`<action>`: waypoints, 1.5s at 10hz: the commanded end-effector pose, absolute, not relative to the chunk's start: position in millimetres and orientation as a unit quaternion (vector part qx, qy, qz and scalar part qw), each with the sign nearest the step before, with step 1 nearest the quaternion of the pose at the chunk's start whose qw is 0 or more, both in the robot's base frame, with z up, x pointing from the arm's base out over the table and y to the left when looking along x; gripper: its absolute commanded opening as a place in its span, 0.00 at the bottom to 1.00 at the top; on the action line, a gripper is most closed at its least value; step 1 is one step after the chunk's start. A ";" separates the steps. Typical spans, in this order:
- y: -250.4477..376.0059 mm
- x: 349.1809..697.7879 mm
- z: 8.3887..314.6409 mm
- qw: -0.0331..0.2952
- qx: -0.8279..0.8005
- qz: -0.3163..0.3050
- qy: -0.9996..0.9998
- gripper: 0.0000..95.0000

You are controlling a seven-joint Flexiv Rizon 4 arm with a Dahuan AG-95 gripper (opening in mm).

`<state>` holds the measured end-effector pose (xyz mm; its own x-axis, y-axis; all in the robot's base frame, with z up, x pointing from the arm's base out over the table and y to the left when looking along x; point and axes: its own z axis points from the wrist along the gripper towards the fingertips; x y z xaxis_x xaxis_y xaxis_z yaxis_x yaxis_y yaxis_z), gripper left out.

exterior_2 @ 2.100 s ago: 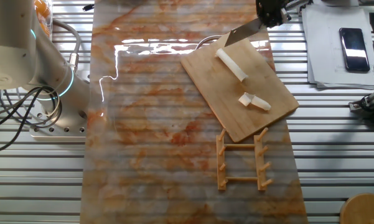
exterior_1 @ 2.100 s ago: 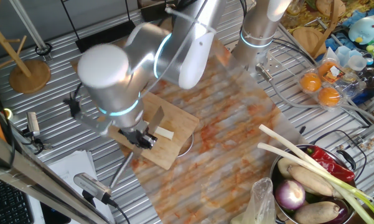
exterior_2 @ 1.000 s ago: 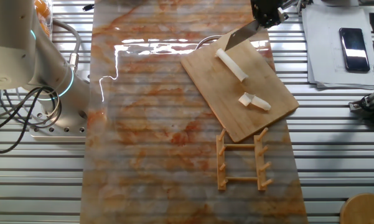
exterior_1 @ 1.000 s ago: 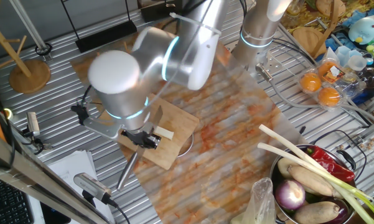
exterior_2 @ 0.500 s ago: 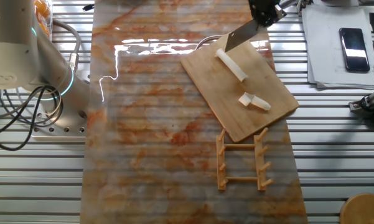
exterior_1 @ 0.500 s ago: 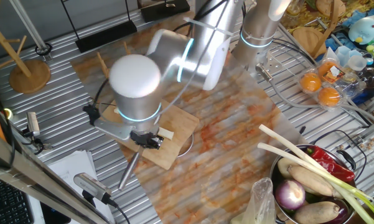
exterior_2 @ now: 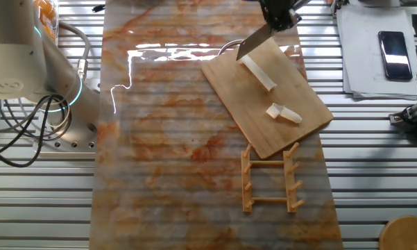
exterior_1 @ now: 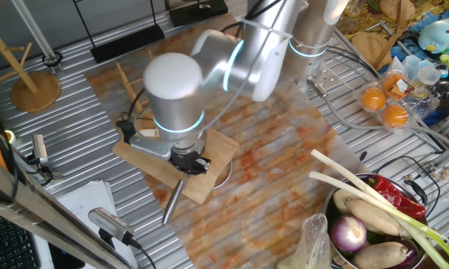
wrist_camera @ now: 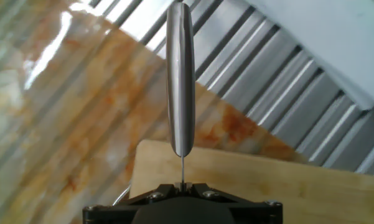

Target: Chop the scallions

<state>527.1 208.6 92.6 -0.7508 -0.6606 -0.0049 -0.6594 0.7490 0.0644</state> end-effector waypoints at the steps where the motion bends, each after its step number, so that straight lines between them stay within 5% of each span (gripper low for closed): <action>1: 213.3 516.4 79.2 0.019 0.354 -0.053 -0.933 0.00; 15: 220.4 486.1 51.7 0.025 0.411 -0.059 -0.909 0.00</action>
<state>486.6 221.2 53.1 -0.6621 -0.7494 0.0025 -0.7427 0.6566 0.1316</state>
